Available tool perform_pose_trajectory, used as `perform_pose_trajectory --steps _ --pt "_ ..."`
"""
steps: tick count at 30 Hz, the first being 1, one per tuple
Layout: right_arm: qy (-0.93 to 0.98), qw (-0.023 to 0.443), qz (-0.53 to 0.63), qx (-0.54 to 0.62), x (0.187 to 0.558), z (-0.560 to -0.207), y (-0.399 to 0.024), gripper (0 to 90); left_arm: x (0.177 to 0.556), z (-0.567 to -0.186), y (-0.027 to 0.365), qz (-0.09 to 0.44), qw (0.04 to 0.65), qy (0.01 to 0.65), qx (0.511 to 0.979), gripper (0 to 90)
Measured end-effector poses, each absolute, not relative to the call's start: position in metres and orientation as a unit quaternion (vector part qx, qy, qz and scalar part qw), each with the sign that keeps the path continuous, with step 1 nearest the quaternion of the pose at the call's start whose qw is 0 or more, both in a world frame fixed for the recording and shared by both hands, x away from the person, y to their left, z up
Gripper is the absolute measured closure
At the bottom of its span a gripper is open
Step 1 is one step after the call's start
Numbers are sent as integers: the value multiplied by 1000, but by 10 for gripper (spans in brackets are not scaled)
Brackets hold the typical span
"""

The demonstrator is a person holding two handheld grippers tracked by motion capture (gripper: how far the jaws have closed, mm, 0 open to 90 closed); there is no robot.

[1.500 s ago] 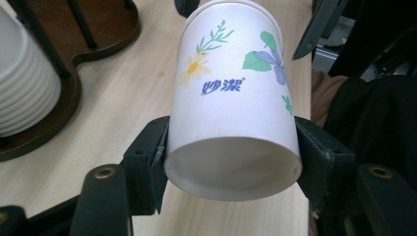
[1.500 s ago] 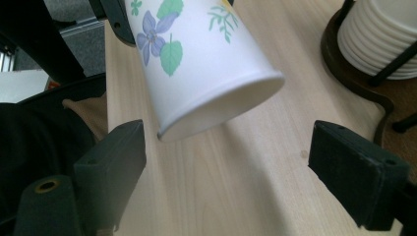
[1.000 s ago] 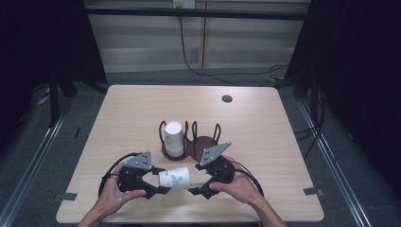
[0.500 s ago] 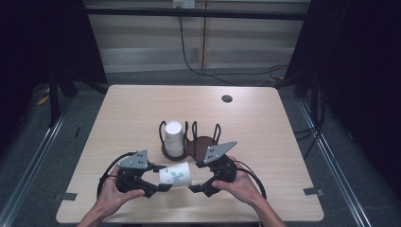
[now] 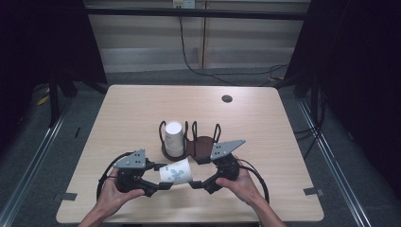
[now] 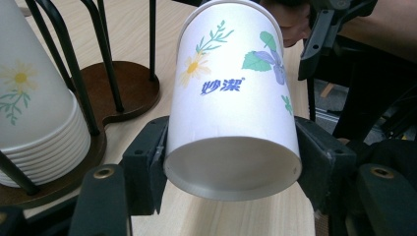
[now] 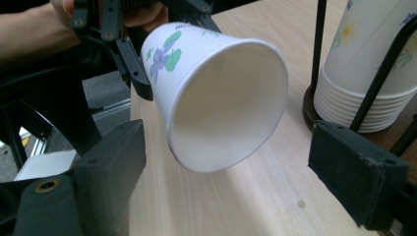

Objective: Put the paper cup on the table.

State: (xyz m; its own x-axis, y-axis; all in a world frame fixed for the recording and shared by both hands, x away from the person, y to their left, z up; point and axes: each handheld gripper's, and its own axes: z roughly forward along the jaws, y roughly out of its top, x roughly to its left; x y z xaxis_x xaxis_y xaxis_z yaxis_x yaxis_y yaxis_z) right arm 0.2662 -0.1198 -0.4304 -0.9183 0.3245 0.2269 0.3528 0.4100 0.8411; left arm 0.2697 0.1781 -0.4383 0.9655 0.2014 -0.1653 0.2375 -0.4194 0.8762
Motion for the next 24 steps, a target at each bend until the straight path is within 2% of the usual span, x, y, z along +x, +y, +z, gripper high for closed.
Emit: perform_pose_trajectory --steps 24 --pt "-819 22 -540 -191 264 -430 -117 171 267 -437 174 -28 545 119 829 364"
